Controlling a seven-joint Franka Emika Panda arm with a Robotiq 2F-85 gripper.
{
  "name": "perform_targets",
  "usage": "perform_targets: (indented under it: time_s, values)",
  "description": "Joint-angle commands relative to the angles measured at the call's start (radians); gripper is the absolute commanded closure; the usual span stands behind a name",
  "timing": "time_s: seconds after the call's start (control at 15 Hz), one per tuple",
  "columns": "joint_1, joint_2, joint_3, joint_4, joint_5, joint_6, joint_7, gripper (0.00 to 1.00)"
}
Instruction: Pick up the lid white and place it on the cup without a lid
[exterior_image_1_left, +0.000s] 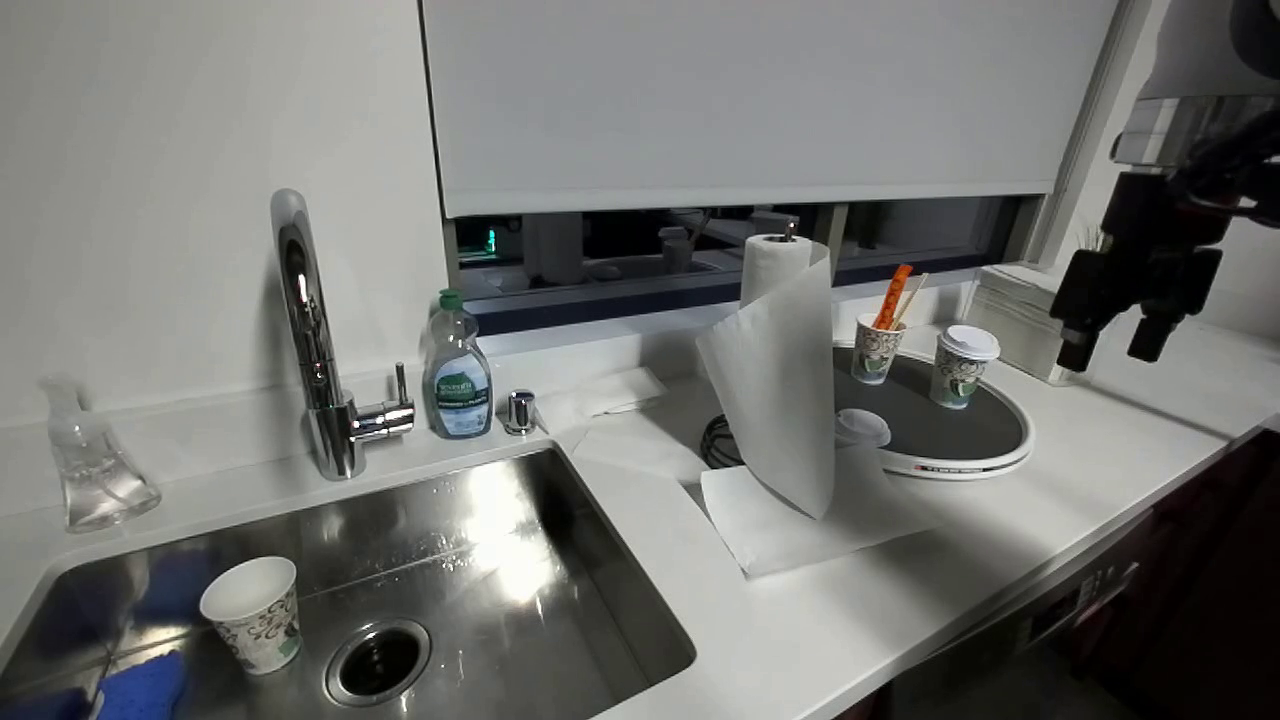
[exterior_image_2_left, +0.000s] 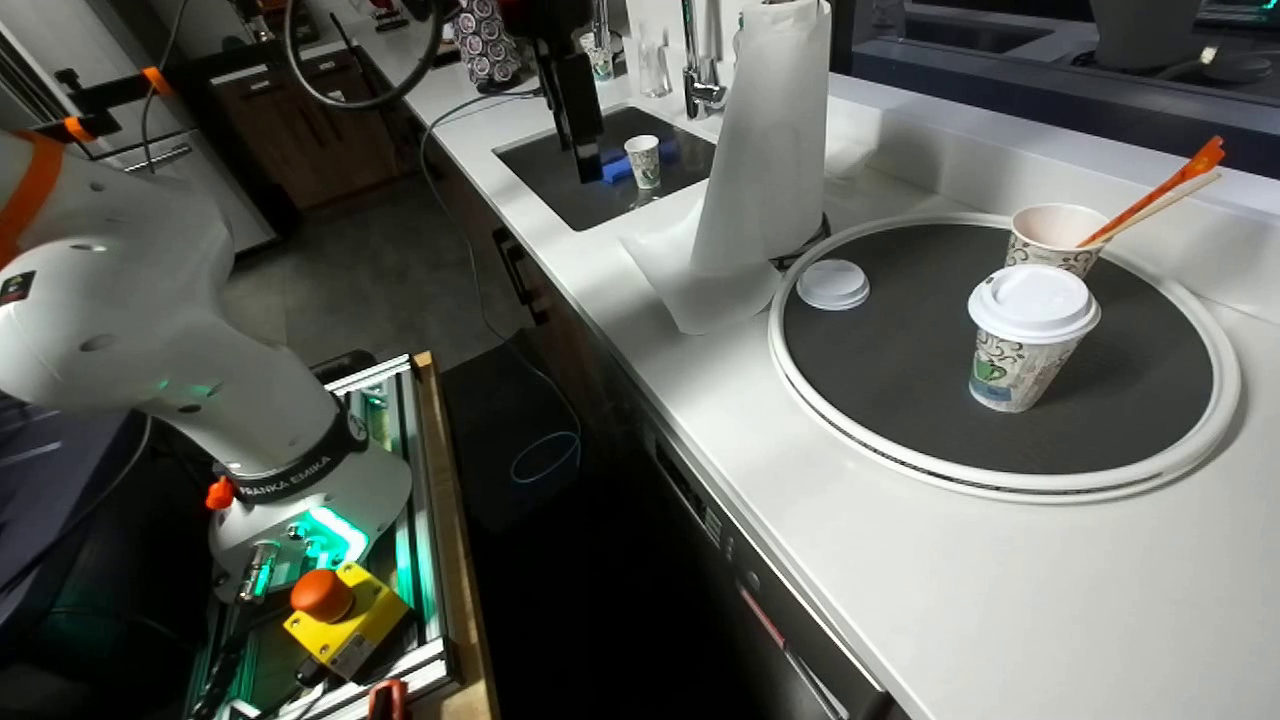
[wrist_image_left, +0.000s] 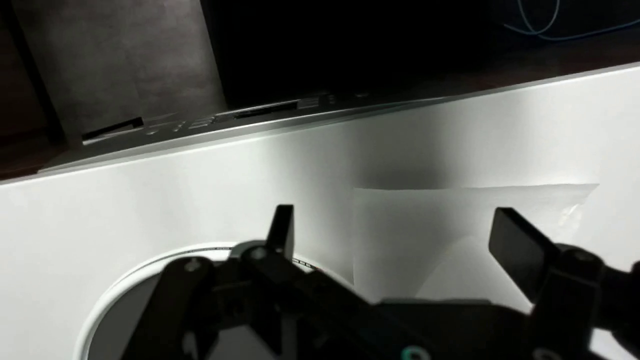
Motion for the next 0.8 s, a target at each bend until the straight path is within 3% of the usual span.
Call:
perform_targets:
  time_s: [0.0, 0.47, 0.53, 0.6, 0.73]
  values:
    - [-0.019, 0.144, 0.015, 0.027, 0.001, 0.047, 0.082, 0.00]
    - [-0.082, 0.385, 0.010, 0.170, -0.019, 0.134, 0.384, 0.00]
    - [-0.083, 0.402, 0.001, 0.201, 0.002, 0.084, 0.410, 0.00]
    - [-0.069, 0.336, -0.002, 0.129, -0.012, 0.132, 0.340, 0.00]
    - [-0.073, 0.381, -0.008, 0.173, -0.011, 0.119, 0.380, 0.00]
